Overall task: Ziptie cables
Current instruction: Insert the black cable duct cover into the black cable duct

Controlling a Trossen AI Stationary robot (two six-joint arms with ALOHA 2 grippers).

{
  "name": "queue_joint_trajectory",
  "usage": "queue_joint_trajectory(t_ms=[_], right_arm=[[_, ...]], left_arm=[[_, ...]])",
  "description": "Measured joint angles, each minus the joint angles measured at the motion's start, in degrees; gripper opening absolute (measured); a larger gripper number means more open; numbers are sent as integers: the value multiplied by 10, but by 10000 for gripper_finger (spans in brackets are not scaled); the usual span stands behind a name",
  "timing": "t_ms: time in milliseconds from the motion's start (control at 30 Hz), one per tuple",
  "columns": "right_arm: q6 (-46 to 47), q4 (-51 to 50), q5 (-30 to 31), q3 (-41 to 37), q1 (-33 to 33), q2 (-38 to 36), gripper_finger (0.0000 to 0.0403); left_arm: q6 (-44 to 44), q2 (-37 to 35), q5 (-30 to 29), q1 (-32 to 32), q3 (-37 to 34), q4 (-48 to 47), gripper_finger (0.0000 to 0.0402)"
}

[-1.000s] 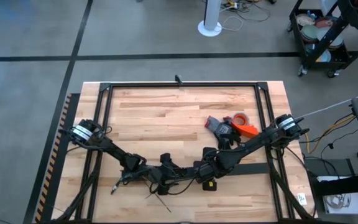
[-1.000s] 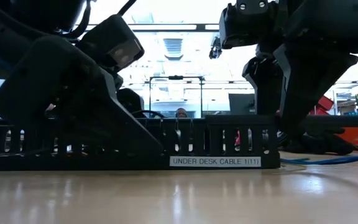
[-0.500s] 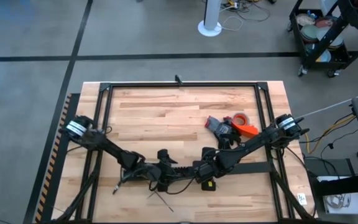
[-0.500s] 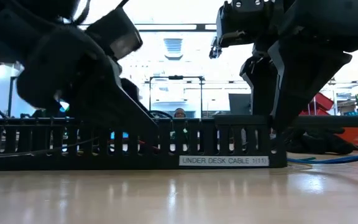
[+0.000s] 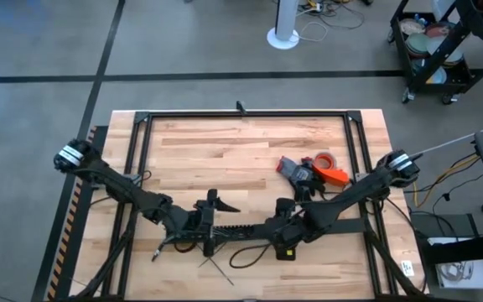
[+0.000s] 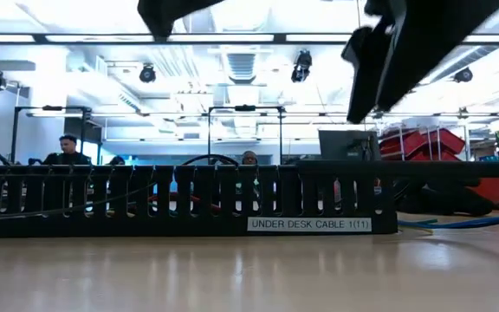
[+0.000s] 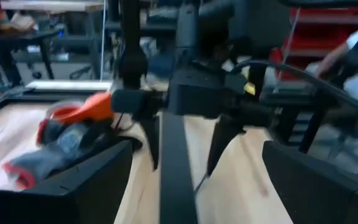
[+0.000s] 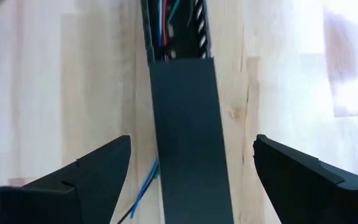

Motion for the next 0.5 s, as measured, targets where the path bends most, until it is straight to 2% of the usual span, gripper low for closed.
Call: queue_joint_trajectory(t_ms=[167, 300, 500], right_arm=[[19, 0, 23, -4, 15, -36, 310], [22, 0, 64, -5, 25, -62, 305], [50, 0, 74, -9, 32, -70, 312]], left_arm=[[-10, 8, -19, 5, 0, 21, 347], [-12, 55, -24, 8, 0, 64, 347], [-79, 135, -34, 15, 0, 63, 348]])
